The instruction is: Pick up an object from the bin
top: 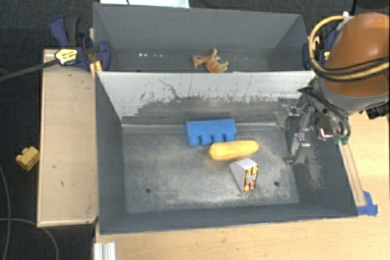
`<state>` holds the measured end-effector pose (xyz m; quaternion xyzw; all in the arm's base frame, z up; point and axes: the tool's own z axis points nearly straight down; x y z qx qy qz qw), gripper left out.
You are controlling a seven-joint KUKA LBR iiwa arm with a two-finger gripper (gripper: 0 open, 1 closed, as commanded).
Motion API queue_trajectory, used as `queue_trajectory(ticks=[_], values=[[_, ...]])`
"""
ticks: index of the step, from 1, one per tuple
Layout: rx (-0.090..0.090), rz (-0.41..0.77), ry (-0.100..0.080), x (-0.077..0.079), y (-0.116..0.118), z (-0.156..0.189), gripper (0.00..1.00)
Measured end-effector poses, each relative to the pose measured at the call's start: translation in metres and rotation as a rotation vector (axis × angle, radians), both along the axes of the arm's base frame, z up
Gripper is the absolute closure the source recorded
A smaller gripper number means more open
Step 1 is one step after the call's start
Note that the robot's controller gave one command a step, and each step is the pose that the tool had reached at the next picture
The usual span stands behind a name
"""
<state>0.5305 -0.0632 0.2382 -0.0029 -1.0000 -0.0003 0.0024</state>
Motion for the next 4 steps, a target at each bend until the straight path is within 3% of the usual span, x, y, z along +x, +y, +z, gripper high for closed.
queue_trajectory(ticks=[1, 2, 3, 4], values=[[-0.001, 0.002, -0.008, 0.001, 0.000, 0.005, 0.00], [-0.001, 0.081, -0.013, 0.020, 0.035, -0.069, 0.00], [0.002, 0.112, -0.012, 0.052, 0.075, -0.076, 0.00], [0.000, 0.154, -0.003, 0.035, 0.073, -0.123, 0.00]])
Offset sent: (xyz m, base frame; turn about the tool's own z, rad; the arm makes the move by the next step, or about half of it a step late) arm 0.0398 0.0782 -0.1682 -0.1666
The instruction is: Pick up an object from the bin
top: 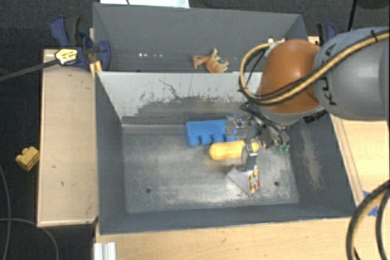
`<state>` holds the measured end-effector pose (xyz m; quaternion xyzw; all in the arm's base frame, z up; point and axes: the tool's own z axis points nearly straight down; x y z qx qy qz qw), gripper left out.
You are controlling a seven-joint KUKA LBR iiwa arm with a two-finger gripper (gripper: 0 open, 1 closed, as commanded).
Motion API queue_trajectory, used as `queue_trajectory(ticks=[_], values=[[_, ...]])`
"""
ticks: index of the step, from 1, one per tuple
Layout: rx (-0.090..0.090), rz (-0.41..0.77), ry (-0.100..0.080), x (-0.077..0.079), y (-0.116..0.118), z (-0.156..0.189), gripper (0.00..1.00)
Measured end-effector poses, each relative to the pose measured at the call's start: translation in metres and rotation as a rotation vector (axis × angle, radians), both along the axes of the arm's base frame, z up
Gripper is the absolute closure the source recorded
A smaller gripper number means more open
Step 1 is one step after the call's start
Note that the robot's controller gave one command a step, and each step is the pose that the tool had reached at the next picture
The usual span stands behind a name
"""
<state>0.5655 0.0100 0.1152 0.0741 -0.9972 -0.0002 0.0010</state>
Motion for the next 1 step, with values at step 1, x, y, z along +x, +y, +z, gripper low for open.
queue_trajectory(ticks=[1], values=[[0.001, -0.147, -0.008, 0.0120, 0.0010, -0.0316, 0.00]])
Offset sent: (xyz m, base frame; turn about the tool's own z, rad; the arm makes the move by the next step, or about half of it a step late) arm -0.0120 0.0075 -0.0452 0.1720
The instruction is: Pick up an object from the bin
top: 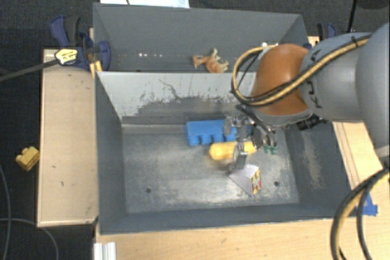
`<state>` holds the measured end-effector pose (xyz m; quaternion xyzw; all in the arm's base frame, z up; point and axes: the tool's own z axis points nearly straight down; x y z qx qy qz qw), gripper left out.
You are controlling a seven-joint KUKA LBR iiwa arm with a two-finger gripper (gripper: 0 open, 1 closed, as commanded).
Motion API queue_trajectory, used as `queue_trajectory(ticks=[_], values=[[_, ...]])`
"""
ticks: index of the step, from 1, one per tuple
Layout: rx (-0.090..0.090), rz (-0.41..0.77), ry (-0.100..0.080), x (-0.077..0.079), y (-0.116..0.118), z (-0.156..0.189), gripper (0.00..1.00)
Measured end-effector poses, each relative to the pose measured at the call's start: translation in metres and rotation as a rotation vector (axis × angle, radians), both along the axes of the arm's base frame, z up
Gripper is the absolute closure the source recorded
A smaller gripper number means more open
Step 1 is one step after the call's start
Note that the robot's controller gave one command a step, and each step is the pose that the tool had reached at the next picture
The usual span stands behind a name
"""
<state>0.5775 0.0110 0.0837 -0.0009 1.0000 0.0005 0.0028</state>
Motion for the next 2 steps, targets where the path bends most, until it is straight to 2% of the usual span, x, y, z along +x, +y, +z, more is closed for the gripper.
queue_trajectory(ticks=[1, 2], values=[[-0.001, -0.023, 0.004, -0.0233, 0.0065, -0.0129, 1.00], [-0.001, -0.023, 0.004, -0.0233, 0.0065, -0.0129, 1.00]])
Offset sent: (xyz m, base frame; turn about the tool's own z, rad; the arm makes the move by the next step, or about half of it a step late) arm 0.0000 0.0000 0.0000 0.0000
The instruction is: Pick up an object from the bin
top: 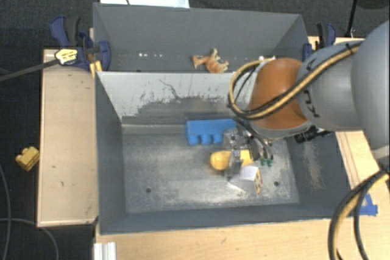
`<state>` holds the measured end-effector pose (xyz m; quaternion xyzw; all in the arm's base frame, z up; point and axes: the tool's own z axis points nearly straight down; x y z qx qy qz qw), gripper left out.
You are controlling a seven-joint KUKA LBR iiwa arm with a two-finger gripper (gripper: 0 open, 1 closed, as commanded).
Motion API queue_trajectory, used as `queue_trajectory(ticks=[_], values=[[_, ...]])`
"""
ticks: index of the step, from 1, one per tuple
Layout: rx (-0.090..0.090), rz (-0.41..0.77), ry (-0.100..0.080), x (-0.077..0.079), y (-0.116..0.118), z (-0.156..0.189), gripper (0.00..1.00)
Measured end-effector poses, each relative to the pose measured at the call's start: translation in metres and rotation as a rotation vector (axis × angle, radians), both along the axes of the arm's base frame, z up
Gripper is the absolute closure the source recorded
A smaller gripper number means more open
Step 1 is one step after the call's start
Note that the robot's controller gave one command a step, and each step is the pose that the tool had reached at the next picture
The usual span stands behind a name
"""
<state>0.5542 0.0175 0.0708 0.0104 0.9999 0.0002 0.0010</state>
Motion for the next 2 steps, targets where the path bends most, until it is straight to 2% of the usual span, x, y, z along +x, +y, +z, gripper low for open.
queue_trajectory(ticks=[2], values=[[0.000, 0.001, -0.001, 0.0002, 0.0000, 0.0056, 1.00]])
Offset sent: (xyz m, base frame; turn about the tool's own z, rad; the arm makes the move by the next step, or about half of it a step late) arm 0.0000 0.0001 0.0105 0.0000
